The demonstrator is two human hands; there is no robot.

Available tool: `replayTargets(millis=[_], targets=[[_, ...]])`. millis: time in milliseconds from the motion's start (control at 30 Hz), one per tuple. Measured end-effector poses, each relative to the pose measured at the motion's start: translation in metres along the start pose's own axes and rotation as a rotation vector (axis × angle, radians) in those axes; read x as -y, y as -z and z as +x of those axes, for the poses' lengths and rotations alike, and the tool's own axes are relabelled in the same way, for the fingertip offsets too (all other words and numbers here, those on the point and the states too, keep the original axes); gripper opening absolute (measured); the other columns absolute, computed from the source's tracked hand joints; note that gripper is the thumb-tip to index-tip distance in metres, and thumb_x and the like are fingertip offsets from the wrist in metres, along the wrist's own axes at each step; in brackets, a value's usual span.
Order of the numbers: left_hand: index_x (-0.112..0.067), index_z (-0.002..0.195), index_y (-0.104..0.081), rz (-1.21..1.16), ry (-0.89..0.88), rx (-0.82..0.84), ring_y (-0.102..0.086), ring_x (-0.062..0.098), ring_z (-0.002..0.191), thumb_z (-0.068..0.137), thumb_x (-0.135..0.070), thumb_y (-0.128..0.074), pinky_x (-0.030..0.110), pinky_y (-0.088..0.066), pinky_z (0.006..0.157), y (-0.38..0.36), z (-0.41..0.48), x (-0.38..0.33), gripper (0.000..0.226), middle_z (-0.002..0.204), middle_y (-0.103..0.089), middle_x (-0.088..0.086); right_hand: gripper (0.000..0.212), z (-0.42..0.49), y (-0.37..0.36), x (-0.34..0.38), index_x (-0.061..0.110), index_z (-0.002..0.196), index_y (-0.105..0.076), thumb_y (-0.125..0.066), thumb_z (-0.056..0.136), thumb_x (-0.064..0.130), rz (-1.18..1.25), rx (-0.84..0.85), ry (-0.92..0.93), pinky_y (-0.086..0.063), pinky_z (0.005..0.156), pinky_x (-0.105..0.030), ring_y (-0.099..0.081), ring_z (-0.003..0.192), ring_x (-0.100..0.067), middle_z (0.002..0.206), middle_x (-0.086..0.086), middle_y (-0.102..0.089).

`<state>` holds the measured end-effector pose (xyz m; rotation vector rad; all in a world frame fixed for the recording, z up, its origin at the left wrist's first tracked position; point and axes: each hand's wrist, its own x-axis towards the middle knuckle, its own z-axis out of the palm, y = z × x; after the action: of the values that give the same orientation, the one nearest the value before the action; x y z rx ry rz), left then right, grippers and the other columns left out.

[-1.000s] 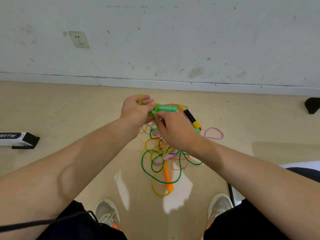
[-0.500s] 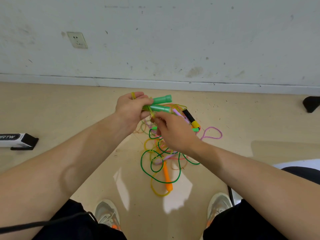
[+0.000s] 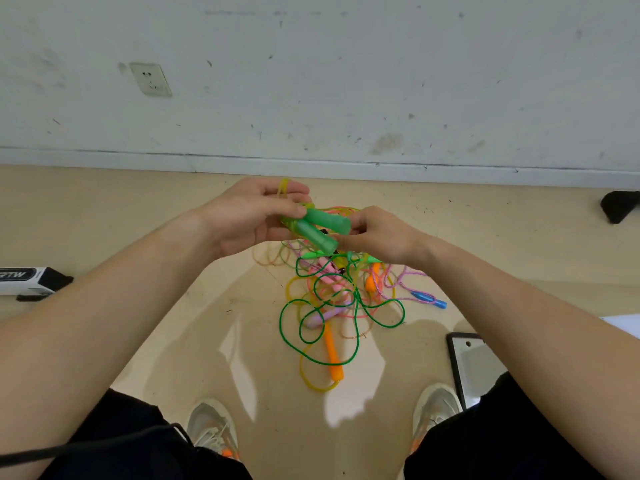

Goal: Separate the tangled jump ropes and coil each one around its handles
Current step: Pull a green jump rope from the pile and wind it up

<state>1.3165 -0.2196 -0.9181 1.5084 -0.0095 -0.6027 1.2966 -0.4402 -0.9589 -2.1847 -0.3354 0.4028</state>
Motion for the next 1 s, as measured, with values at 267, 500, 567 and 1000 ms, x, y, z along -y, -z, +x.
replayTargets(millis=[267,500,567,1000], targets=[[-0.011,0.119,-0.064,0.450,0.005,0.166,-0.071,0.027,0.100,0.087,0.004,-0.069,0.047,-0.060,0.084,0.008,-0.005,0.007,0.035,0.112,-0.066,0.000,0.053,-0.003,0.006,0.005,0.009,0.058,-0.043,-0.065,0.093,0.042,0.019,0.048,-0.062,-0.023,0.048,-0.022,-0.028,0.047,-0.011,0.053,0.000,-0.032],[-0.013,0.120,-0.060,0.758,-0.163,-0.046,-0.064,0.010,0.072,0.086,-0.001,-0.073,0.046,-0.061,0.079,0.010,0.001,0.013,0.038,0.106,-0.064,-0.010,0.032,0.000,0.000,0.011,0.010,0.082,-0.076,-0.056,0.101,0.026,0.195,0.015,-0.047,-0.025,0.051,-0.029,-0.031,0.048,-0.013,0.052,0.001,-0.037],[-0.014,0.123,-0.059,0.797,-0.202,-0.132,-0.062,0.017,0.076,0.085,-0.005,-0.074,0.046,-0.061,0.079,0.012,0.003,0.013,0.041,0.106,-0.063,-0.009,0.030,0.001,-0.004,0.012,0.000,0.095,-0.074,-0.054,0.102,0.021,0.209,0.010,-0.029,-0.027,0.049,-0.028,-0.033,0.047,-0.012,0.050,0.004,-0.039],[-0.012,0.126,-0.053,0.586,-0.257,-0.337,-0.063,0.019,0.087,0.090,-0.007,-0.069,0.034,-0.062,0.069,-0.004,0.010,0.024,0.040,0.108,-0.057,-0.004,0.024,-0.012,-0.041,0.032,0.010,0.086,-0.064,-0.049,0.100,0.023,-0.034,-0.156,0.121,-0.046,0.056,-0.035,-0.056,0.055,-0.014,0.066,0.001,-0.064]])
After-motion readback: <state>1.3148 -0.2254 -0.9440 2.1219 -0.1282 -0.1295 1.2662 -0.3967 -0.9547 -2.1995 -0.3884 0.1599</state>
